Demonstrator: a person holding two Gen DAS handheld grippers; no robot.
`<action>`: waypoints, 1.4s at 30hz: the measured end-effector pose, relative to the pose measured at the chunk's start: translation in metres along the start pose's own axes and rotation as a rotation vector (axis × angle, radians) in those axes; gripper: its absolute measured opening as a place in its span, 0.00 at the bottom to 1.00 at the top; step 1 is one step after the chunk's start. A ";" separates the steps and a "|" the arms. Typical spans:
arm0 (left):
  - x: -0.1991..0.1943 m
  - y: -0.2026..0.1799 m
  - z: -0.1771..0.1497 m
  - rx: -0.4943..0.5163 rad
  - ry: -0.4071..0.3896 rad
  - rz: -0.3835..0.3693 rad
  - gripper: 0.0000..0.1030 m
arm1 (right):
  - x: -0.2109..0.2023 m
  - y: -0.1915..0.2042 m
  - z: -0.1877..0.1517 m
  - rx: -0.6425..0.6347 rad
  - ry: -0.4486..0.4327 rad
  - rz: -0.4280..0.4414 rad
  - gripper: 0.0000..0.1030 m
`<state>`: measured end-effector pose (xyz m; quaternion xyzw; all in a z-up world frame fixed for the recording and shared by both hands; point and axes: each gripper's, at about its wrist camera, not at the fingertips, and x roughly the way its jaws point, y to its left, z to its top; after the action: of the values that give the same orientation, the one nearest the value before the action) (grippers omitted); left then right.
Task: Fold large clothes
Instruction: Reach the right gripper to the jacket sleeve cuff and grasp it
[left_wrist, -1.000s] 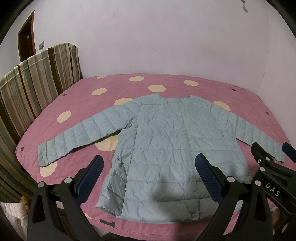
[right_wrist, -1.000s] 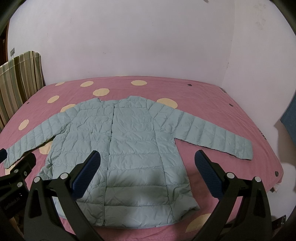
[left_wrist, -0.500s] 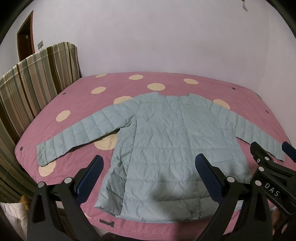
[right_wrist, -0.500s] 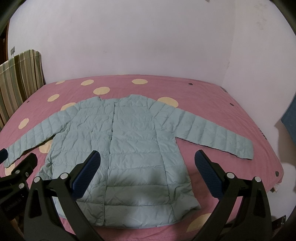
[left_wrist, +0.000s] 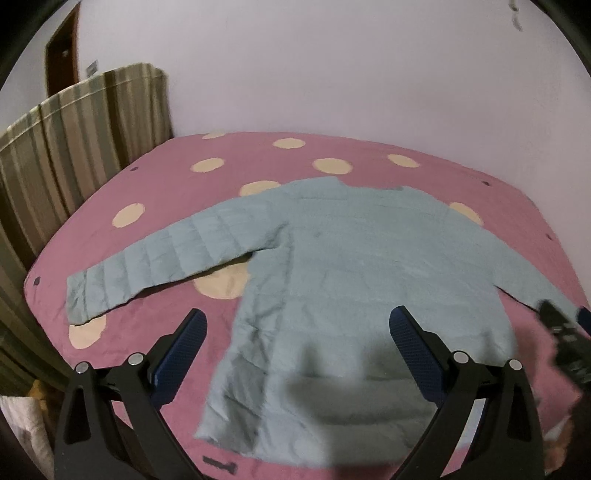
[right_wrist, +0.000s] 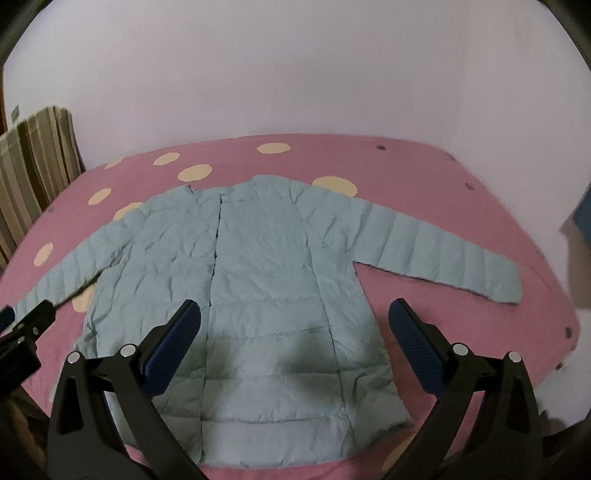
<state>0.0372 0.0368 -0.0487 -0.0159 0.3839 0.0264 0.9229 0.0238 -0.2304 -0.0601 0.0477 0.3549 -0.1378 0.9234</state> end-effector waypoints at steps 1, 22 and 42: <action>0.007 0.006 0.001 -0.011 0.005 0.020 0.96 | 0.007 -0.007 0.002 0.023 0.009 0.008 0.98; 0.141 0.173 -0.055 -0.374 0.168 0.193 0.95 | 0.123 -0.277 -0.036 0.766 0.062 -0.074 0.64; 0.156 0.164 -0.054 -0.293 0.154 0.278 0.95 | 0.150 -0.380 -0.063 1.028 -0.089 -0.073 0.53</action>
<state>0.0986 0.2035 -0.1986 -0.0985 0.4437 0.2076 0.8662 -0.0198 -0.6156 -0.2039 0.4772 0.2028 -0.3284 0.7895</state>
